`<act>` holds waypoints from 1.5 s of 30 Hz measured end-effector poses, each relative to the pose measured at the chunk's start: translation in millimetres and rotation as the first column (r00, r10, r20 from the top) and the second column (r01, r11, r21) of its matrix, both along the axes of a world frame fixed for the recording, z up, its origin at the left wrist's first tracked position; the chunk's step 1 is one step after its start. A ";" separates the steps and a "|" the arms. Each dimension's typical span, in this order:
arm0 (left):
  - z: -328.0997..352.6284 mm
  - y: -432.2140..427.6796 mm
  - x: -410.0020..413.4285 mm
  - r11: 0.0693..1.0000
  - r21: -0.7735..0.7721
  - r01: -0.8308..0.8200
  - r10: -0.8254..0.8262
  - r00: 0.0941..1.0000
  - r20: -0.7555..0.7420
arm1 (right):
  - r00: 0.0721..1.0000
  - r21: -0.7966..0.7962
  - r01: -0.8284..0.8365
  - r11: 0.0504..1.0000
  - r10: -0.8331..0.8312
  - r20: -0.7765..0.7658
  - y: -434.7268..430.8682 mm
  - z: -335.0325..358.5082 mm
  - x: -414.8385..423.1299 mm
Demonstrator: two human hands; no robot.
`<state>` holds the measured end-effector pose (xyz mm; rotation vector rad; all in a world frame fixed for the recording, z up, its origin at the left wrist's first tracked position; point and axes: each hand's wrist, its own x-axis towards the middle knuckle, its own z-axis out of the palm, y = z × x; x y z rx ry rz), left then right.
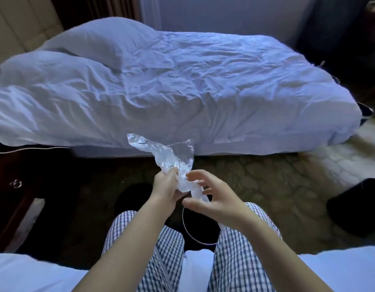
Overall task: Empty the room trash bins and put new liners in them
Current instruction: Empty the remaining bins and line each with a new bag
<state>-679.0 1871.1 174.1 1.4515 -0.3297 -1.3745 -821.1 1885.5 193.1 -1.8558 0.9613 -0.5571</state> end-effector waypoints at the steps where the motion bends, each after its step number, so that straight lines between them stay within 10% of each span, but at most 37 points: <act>1: -0.9 0.6 0.9 1.000 0.005 0.002 -0.002 1.000 -0.004 | 0.999 -0.071 0.013 0.997 -0.015 -0.029 1.7 -4.8 1.1; 7: -6.3 2.2 9.7 1.000 0.004 -0.024 0.025 0.998 -0.054 | 0.977 -0.294 0.205 0.934 -0.215 -0.003 -6.0 -10.4 2.0; 12: 3.4 18.0 6.0 0.993 -0.119 0.022 -0.049 0.973 -0.228 | 0.916 0.077 0.306 0.949 -0.315 0.247 -9.1 -9.3 7.7; 20: -5.1 55.0 -3.7 0.837 -0.225 0.498 -0.325 0.785 0.527 | 0.783 0.351 0.326 0.878 -0.459 0.421 3.1 -14.4 16.6; 29: 13.7 67.2 -12.1 0.754 -0.316 0.575 -0.221 0.676 0.703 | 0.692 0.398 0.401 0.825 -0.558 0.459 9.1 -7.6 11.2; 45: -3.5 58.0 5.8 0.976 -0.217 -0.013 0.094 0.926 0.366 | 0.775 0.467 0.459 0.756 -0.598 0.206 10.7 0.8 -20.6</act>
